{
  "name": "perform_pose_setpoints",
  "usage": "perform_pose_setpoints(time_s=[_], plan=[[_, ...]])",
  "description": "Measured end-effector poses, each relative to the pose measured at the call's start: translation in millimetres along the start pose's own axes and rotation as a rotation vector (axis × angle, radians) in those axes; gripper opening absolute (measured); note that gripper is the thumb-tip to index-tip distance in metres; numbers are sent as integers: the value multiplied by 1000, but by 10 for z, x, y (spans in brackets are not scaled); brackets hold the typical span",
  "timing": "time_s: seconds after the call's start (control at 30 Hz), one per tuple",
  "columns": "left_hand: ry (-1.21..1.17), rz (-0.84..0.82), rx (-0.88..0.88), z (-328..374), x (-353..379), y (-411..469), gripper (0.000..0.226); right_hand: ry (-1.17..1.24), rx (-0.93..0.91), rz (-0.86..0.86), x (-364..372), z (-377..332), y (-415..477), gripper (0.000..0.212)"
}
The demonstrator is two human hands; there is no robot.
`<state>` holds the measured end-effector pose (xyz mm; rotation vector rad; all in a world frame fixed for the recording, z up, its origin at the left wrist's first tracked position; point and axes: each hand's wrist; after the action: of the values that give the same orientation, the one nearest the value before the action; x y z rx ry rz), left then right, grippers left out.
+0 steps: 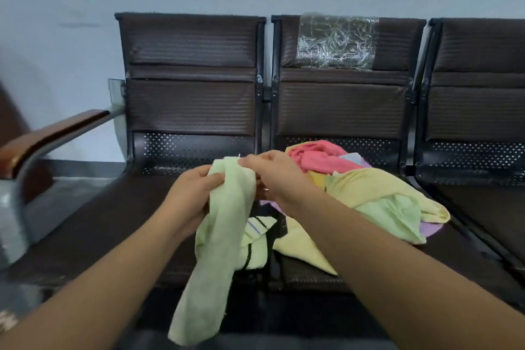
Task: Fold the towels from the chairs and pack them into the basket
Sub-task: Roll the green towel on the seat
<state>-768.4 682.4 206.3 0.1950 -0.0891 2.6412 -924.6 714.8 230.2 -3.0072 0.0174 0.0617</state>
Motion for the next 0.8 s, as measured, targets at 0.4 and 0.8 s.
perform_pose_setpoints(time_s=[0.4, 0.8], plan=[[62, 3, -29, -241, -275, -1, 16, -312, -103, -29, 146, 318, 114, 8], [193, 258, -79, -243, -746, 74, 16, 532, 230, -162, 7, 418, 286, 74]])
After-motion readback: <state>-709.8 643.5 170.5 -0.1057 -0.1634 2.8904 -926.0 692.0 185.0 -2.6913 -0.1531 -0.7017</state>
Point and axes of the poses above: each hand's wrist, its own y-axis towards the middle knuckle, its own x-axis out of the palm, z = x × y, and after that the axes turned 10 degrees about -z, right-handed
